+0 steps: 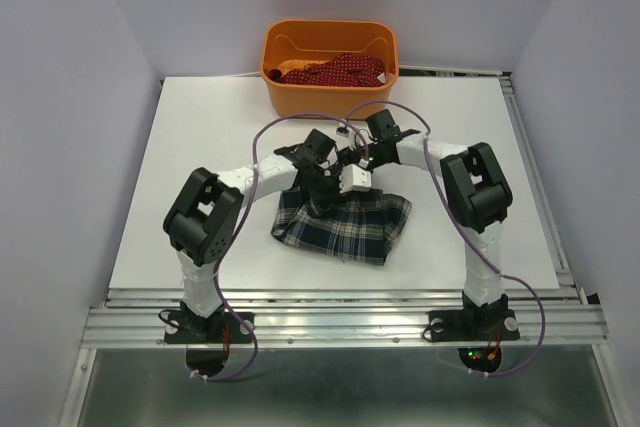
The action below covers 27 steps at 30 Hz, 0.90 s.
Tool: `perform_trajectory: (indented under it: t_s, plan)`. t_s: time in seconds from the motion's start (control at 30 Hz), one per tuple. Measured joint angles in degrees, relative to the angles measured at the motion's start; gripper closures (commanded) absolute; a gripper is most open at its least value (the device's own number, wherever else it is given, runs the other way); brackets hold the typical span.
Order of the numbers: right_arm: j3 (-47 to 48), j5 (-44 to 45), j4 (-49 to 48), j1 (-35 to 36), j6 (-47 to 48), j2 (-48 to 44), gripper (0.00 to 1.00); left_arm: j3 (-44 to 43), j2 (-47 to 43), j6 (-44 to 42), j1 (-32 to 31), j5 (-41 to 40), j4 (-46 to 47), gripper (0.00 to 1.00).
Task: Fold and stack the skirts
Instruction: Fold the skirt
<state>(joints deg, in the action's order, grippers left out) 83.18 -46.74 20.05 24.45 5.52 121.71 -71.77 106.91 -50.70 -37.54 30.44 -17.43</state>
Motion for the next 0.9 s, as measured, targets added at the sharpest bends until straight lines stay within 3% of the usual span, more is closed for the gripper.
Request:
perform_trajectory:
  t_s: [0.03,0.17,0.37,0.63,0.73,0.87,0.9]
  plan:
    - [0.6,1.4,0.4,-0.1,-0.3,0.0,0.41,0.0,0.0,0.0,0.0,-0.3,0.5,0.63]
    - [1.4,4.4,1.0,-1.6,-0.9,-0.5,0.41,-0.6,0.0,-0.2,0.0,-1.9,1.5,0.5]
    - [1.4,6.6,2.1,-4.1,-1.9,-3.2,0.4,-8.1,0.2,-0.5,0.0,-3.3,-5.6,0.46]
    - [3.7,7.1,2.4,-9.1,-3.1,-7.5,0.38,-24.9,0.2,0.1,0.4,-3.3,-16.7,0.35]
    - [4.1,7.1,2.5,-11.5,-3.3,-9.2,0.4,-27.3,-0.7,1.8,1.0,-2.8,-18.2,0.41]
    - [3.5,5.4,4.4,-13.2,-3.9,-14.0,0.42,-26.0,-4.5,6.6,3.3,2.0,-20.0,0.64]
    - [2.8,4.4,4.4,-13.2,-4.4,-15.1,0.43,-24.1,-6.2,8.3,4.0,4.3,-19.4,0.66]
